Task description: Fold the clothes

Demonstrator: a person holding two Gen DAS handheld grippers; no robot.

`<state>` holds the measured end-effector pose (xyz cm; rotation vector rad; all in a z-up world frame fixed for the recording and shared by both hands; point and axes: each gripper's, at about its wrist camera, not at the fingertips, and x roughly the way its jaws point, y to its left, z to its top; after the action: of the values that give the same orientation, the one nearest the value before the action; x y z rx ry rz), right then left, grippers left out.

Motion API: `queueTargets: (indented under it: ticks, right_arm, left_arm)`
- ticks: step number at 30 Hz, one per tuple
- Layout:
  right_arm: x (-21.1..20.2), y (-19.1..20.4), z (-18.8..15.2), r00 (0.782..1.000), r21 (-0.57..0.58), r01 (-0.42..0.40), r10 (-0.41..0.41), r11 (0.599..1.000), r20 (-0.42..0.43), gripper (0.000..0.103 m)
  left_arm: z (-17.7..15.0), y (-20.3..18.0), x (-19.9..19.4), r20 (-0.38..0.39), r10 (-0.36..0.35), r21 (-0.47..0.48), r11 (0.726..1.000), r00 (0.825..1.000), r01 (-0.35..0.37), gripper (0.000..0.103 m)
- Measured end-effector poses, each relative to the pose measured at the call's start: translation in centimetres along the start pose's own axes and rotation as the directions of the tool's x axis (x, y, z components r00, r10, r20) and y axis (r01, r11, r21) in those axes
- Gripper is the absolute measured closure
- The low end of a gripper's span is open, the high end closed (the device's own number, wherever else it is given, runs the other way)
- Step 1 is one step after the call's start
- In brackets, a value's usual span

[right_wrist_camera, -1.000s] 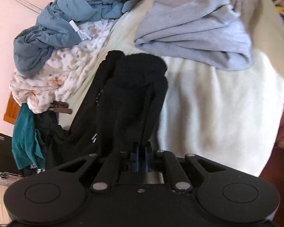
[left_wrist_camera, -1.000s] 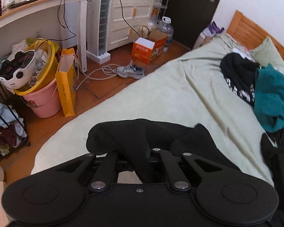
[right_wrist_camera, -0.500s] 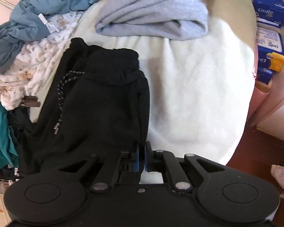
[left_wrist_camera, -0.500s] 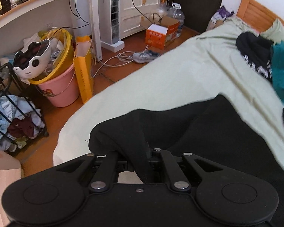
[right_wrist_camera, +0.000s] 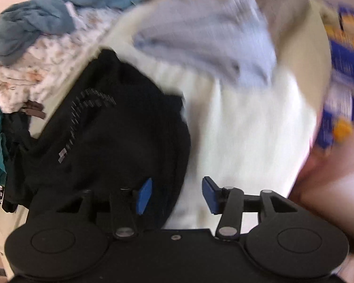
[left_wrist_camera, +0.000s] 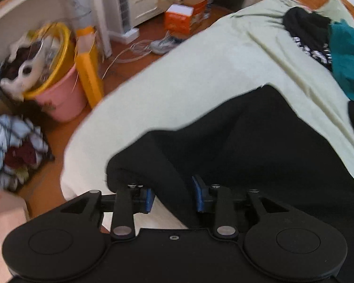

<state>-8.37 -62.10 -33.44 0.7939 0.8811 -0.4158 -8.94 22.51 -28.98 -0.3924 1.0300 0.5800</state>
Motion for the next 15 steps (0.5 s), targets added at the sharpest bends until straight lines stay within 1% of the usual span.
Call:
queueTargets:
  ticks: [1, 3, 4, 6, 8, 9, 10, 11, 13, 15]
  right_arm:
    - [0.1, 0.3, 0.8, 1.0, -0.023, -0.013, 0.014, 1.0, 0.007, 0.046]
    - [0.8, 1.2, 2.1, 1.0, -0.079, 0.016, -0.014, 0.997, 0.022, 0.042]
    - [1.3, 1.6, 2.7, 1.0, -0.102, 0.022, -0.019, 0.995, 0.025, 0.042]
    - [2.6, 2.1, 3.5, 0.999, -0.119, 0.04, -0.037, 0.992, 0.028, 0.042]
    - [4.2, 2.0, 4.0, 0.998, -0.1, 0.069, -0.068, 0.993, 0.017, 0.043]
    - [4.7, 1.8, 4.1, 0.996, -0.087, 0.094, -0.094, 0.992, 0.008, 0.043]
    - [5.5, 1.5, 4.1, 0.989, -0.073, 0.145, -0.145, 0.987, -0.004, 0.042]
    - [5.8, 1.4, 3.9, 0.986, -0.068, 0.168, -0.169, 0.983, -0.011, 0.042]
    - [5.4, 1.7, 3.6, 0.984, -0.089, 0.175, -0.175, 0.981, 0.003, 0.043]
    - [4.2, 3.4, 3.4, 0.982, -0.155, 0.187, -0.183, 0.97, 0.038, 0.043]
  left_arm:
    - [0.4, 0.3, -0.4, 0.008, 0.0, -0.007, 1.0, 1.0, 0.0, 0.046]
    - [1.5, -0.1, -0.4, -0.006, 0.0, -0.024, 1.0, 1.0, 0.0, 0.046]
    - [2.1, -0.3, -0.3, -0.014, 0.0, -0.033, 0.999, 1.0, 0.0, 0.046]
    - [3.2, -1.1, -0.8, 0.043, -0.01, -0.036, 0.999, 0.999, 0.011, 0.044]
    - [4.0, -2.2, -0.7, 0.081, -0.018, -0.014, 1.0, 0.997, 0.019, 0.038]
    - [4.4, -2.8, -0.6, 0.1, -0.023, -0.003, 1.0, 0.995, 0.023, 0.037]
    - [4.8, -3.3, -0.6, 0.119, -0.027, 0.009, 1.0, 0.993, 0.027, 0.037]
    - [5.1, -3.7, -0.4, 0.121, -0.035, 0.02, 0.999, 0.992, 0.033, 0.037]
    - [5.9, -4.6, 0.1, 0.114, -0.061, 0.053, 0.997, 0.992, 0.055, 0.036]
    - [6.8, -5.2, 0.6, 0.113, -0.092, 0.096, 0.992, 0.989, 0.081, 0.035]
